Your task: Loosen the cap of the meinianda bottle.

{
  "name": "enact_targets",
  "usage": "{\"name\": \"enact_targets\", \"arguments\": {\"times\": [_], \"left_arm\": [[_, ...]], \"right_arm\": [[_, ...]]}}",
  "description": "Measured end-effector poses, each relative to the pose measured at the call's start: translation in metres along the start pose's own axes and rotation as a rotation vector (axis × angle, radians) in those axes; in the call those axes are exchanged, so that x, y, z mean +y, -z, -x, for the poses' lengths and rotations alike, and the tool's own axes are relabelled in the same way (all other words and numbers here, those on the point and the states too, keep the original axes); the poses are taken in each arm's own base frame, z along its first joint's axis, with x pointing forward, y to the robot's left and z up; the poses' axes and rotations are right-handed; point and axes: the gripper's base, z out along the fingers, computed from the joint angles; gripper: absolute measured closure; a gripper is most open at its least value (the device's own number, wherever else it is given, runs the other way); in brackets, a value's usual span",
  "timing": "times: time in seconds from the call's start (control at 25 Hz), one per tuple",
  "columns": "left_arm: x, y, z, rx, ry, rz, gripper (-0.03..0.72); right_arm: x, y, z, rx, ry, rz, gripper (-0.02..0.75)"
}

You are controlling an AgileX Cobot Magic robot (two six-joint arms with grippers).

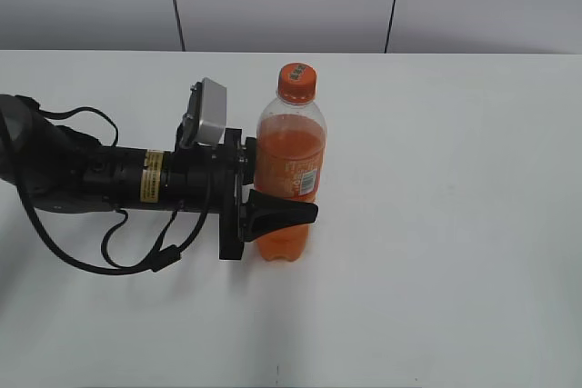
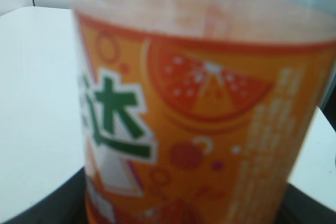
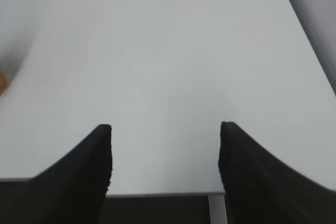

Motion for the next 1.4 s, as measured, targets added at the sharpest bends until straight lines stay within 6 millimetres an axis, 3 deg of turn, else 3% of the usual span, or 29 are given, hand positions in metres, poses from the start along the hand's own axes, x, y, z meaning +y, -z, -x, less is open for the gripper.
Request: {"name": "enact_targets", "arguments": {"times": [0.16, 0.48, 0.6, 0.68, 0.92, 1.4], "left_arm": [[0.000, 0.000, 0.000, 0.000, 0.000, 0.000, 0.270], [0.001, 0.000, 0.000, -0.003, 0.004, 0.009, 0.270], [0.001, 0.000, 0.000, -0.003, 0.004, 0.010, 0.270], [0.001, 0.000, 0.000, -0.003, 0.004, 0.011, 0.270], [0.001, 0.000, 0.000, -0.003, 0.005, 0.013, 0.270], [0.001, 0.000, 0.000, -0.004, 0.006, 0.014, 0.270]], "right_arm": [[0.000, -0.011, 0.021, 0.156, -0.010, 0.003, 0.258], [0.001, -0.043, 0.094, 0.371, -0.012, 0.015, 0.258], [0.002, -0.063, 0.123, 0.429, -0.015, 0.028, 0.258], [0.003, -0.088, 0.142, 0.492, -0.026, 0.041, 0.258], [0.004, -0.131, 0.185, 0.536, -0.106, 0.045, 0.258], [0.024, -0.203, 0.212, 0.650, -0.293, 0.152, 0.258]]}}
